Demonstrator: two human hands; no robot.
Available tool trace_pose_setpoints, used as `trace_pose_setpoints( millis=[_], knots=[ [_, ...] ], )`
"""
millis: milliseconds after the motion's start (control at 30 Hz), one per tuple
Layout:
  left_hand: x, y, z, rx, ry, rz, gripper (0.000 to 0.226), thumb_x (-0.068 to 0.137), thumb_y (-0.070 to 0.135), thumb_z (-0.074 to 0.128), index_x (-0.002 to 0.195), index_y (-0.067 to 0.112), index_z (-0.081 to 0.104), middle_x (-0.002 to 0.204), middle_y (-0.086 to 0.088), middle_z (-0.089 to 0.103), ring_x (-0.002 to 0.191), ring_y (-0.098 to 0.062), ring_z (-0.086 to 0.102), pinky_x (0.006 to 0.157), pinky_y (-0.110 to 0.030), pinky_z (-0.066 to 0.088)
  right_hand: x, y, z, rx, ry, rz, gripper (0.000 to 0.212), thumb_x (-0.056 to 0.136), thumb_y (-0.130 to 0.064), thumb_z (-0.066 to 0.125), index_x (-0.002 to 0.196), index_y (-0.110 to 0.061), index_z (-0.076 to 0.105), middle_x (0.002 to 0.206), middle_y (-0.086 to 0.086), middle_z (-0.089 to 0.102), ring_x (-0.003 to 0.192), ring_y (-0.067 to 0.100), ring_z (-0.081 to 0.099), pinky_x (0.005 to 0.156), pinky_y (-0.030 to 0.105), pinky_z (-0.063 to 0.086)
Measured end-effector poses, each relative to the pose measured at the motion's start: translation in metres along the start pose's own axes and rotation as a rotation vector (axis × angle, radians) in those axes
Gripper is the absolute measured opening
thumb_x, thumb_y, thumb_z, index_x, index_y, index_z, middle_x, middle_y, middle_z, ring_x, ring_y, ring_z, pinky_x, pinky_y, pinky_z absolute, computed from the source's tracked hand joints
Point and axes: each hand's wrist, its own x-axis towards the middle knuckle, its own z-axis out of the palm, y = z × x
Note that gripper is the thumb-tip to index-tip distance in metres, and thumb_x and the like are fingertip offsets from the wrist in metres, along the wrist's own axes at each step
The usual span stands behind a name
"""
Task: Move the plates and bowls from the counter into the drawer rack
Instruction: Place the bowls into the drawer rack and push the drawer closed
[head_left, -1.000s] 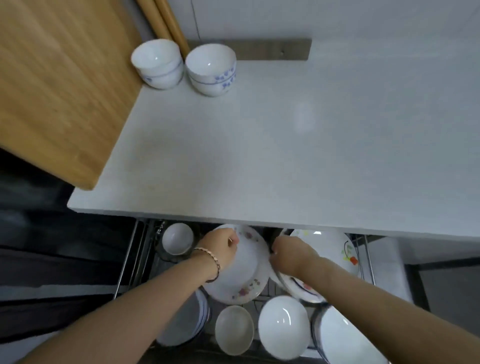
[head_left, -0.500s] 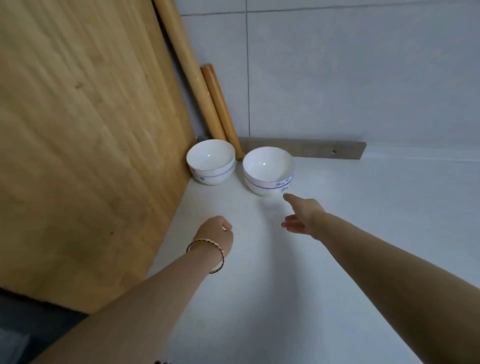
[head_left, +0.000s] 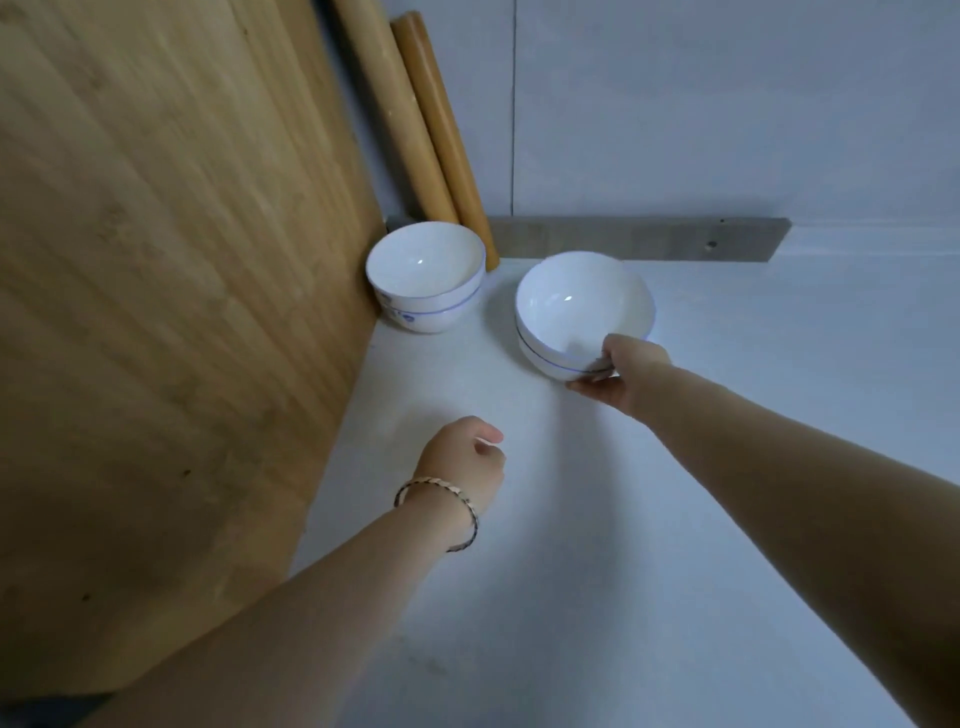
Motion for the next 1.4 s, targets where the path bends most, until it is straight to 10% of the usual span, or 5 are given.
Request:
trace_pose_setpoints(
  millis=[233, 567, 700, 1000, 1400],
  knots=[
    [-0.084, 0.037, 0.019, -0.320, -0.190, -0.266, 0.063, 0.090, 0.039, 0.054, 0.145, 0.028, 0.024, 0.131, -0.006, 0.045, 0.088, -0.030, 0.062, 0.064, -0.034, 0.053, -0.094, 0.043, -0.109, -0.171, -0.118, 0.098, 0.035, 0.084, 0.007, 0.037, 0.117, 0.000, 0.048, 0.085, 0.015, 0.059, 0.069, 0.033, 0.062, 0.069, 0.047, 0.061],
    [-0.278, -0.029, 0.108, -0.244, -0.226, -0.206, 0.040, 0.084, -0.010, 0.041, 0.113, 0.018, 0.044, 0.091, -0.005, 0.058, 0.072, -0.020, 0.057, 0.036, -0.025, 0.053, -0.242, 0.081, -0.278, -0.743, -0.405, 0.148, 0.036, 0.081, -0.006, 0.054, 0.110, -0.026, 0.051, 0.091, 0.008, 0.068, 0.076, 0.025, 0.069, 0.078, 0.040, 0.060],
    [-0.327, -0.075, 0.151, -0.069, -0.332, -0.231, 0.058, 0.071, 0.008, 0.049, 0.127, 0.021, 0.044, 0.114, -0.009, 0.060, 0.108, -0.028, 0.055, 0.084, -0.043, 0.055, -0.250, 0.123, -0.329, -0.963, -0.303, 0.111, 0.034, 0.088, -0.012, 0.057, 0.121, -0.017, 0.055, 0.090, 0.003, 0.064, 0.076, 0.019, 0.062, 0.065, 0.022, 0.055],
    [-0.323, -0.152, 0.209, 0.211, -0.664, -0.459, 0.044, 0.097, 0.046, 0.029, 0.090, 0.020, 0.063, 0.100, -0.003, 0.066, 0.095, -0.021, 0.062, 0.090, -0.034, 0.043, -0.244, 0.230, -0.427, -1.485, -0.298, 0.095, 0.049, 0.090, -0.018, 0.048, 0.137, -0.034, 0.045, 0.129, -0.001, 0.062, 0.119, 0.021, 0.055, 0.094, 0.022, 0.041],
    [-0.253, -0.263, 0.301, 0.853, -0.941, -0.307, 0.036, 0.090, 0.028, 0.046, 0.123, 0.017, 0.057, 0.128, -0.006, 0.059, 0.115, -0.024, 0.056, 0.100, -0.035, 0.045, -0.216, 0.276, -0.427, -1.612, -0.560, -0.193, 0.047, 0.097, -0.030, 0.041, 0.143, -0.039, 0.033, 0.129, 0.001, 0.061, 0.112, 0.017, 0.060, 0.094, 0.023, 0.044]
  ],
)
